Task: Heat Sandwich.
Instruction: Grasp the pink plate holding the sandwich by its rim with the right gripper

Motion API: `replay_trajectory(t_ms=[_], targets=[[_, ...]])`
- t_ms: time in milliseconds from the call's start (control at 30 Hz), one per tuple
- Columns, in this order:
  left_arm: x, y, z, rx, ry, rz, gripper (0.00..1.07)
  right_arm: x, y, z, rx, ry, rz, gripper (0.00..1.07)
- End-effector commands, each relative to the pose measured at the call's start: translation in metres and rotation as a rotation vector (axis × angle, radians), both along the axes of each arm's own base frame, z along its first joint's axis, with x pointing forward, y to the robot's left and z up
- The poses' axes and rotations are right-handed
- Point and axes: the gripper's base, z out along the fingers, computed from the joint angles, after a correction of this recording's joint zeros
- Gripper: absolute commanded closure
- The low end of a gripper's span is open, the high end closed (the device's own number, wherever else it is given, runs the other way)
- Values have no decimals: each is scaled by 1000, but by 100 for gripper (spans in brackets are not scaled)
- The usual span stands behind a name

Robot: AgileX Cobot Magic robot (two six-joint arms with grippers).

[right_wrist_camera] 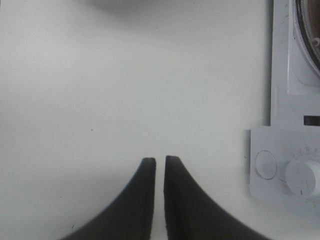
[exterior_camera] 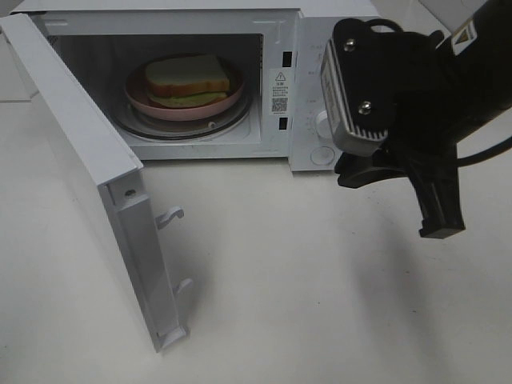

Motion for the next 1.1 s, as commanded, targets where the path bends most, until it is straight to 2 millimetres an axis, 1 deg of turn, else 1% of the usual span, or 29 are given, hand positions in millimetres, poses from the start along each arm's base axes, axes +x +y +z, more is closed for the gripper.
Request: replay_trajectory(t_ms=[33, 67, 133, 167, 200, 233, 267, 300, 333, 400, 433, 467, 500, 533, 567, 600, 667, 700, 733, 767, 833, 867, 900, 967, 1000, 1100], targets=[[-1, 0, 2, 2, -15, -2, 33, 5, 11, -6, 6, -13, 28, 80], [-1, 0, 2, 2, -15, -2, 33, 5, 11, -6, 6, -13, 28, 80], [-1, 0, 2, 2, -15, -2, 33, 8, 16, -9, 11, -25, 36, 66], [-1, 0, 2, 2, -15, -2, 33, 12, 24, -12, 24, -52, 44, 51], [-1, 0, 2, 2, -15, -2, 33, 14, 28, -13, 36, -72, 47, 44], [-1, 0, 2, 2, -15, -2, 33, 14, 28, -13, 36, -72, 47, 44], [-1, 0, 2, 2, -15, -2, 33, 16, 31, -15, 44, -85, 44, 39], [-1, 0, 2, 2, -15, -2, 33, 20, 39, -20, 57, -120, 47, 28], [-1, 0, 2, 2, -15, -2, 33, 23, 43, -24, 57, -139, 54, 25], [-1, 0, 2, 2, -15, -2, 33, 26, 47, -27, 58, -160, 61, 23], [-1, 0, 2, 2, -15, -2, 33, 31, 53, -36, 48, -191, 80, 24], [-1, 0, 2, 2, -15, -2, 33, 35, 56, -40, 40, -203, 89, 25], [-1, 0, 2, 2, -15, -2, 33, 38, 59, -45, 26, -204, 98, 26], [-1, 0, 2, 2, -15, -2, 33, 38, 59, -45, 26, -204, 98, 26], [-1, 0, 2, 2, -15, -2, 33, 40, 63, -48, 16, -204, 110, 28], [-1, 0, 2, 2, -15, -2, 33, 49, 69, -52, 4, -203, 106, 32], [-1, 0, 2, 2, -15, -2, 33, 59, 76, -53, 4, -209, 90, 36], [-1, 0, 2, 2, -15, -2, 33, 59, 76, -53, 4, -209, 90, 36], [-1, 0, 2, 2, -15, -2, 33, 63, 78, -53, 3, -215, 80, 37], [-1, 0, 2, 2, -15, -2, 33, 74, 85, -53, -5, -231, 65, 38], [-1, 0, 2, 2, -15, -2, 33, 83, 91, -54, -7, -237, 46, 38], [-1, 0, 2, 2, -15, -2, 33, 83, 91, -54, -7, -237, 46, 38], [-1, 0, 2, 2, -15, -2, 33, 91, 96, -58, -15, -230, 33, 38], [-1, 0, 2, 2, -15, -2, 33, 97, 101, -61, -13, -230, 30, 38], [-1, 0, 2, 2, -15, -2, 33, 97, 101, -61, -13, -230, 30, 38], [-1, 0, 2, 2, -15, -2, 33, 109, 110, -68, -25, -238, 40, 38]])
